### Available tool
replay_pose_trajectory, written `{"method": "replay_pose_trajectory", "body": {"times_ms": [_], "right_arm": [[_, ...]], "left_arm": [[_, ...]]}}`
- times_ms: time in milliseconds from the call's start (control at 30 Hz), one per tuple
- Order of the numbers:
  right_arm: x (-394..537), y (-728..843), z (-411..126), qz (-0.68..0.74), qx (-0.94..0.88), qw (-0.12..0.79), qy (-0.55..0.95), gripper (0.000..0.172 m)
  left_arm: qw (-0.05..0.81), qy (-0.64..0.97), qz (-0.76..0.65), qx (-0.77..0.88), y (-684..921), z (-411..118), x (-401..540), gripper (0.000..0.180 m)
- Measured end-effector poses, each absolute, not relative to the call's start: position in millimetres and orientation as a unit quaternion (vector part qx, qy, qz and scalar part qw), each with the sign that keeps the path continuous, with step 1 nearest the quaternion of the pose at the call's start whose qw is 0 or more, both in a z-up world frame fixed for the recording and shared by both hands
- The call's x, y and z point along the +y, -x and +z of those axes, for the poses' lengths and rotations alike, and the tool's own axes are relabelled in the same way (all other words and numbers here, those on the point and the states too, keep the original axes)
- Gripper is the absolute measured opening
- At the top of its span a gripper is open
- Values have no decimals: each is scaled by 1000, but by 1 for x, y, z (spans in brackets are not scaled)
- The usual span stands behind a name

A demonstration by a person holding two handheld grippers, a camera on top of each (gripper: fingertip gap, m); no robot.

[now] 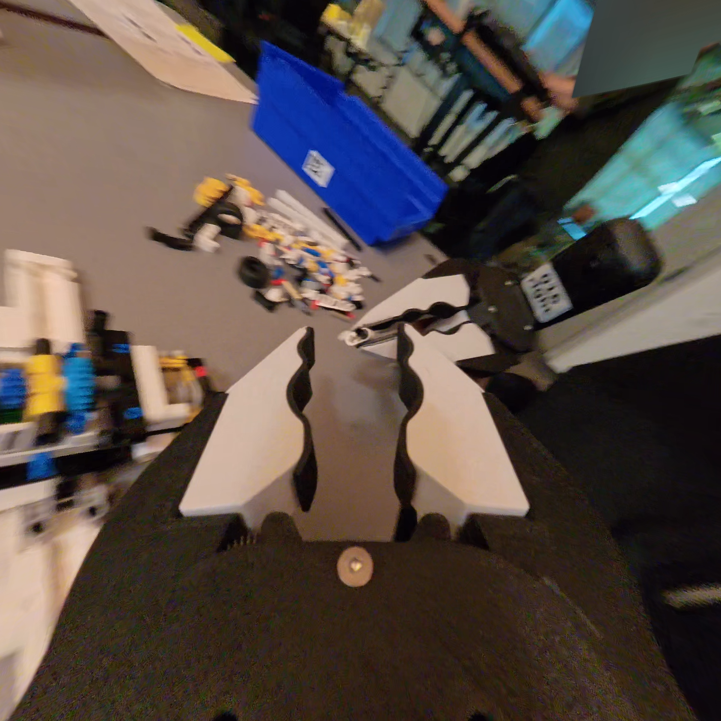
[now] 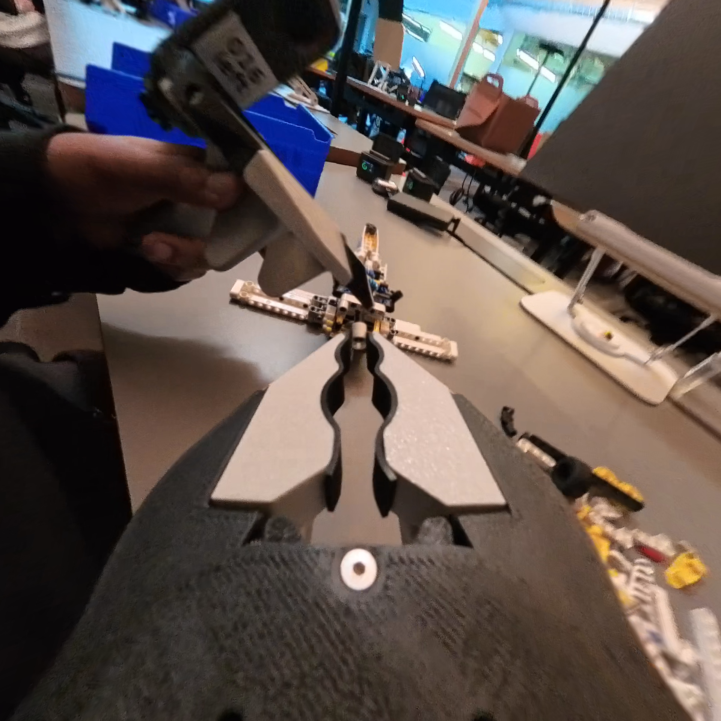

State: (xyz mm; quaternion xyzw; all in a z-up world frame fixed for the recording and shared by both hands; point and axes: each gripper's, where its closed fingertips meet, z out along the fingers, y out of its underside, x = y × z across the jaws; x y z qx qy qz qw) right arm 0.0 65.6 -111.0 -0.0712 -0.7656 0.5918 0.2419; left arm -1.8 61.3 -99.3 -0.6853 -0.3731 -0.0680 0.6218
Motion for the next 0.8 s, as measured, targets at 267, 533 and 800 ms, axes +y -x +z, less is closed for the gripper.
{"method": "replay_pose_trajectory", "body": {"times_ms": [267,533,800], "right_arm": [[65,-14,-94,590,-752,292,12,5],[61,-17,-90,600,-744,293,14,4],[58,-16,-86,615,-737,281,28,5]], "left_arm": [[687,585,-236,-360,-17,-82,73,16],[702,557,-249,-368,-17,-81,72,2],[723,516,-270,-373,-16,-79,71,1]]}}
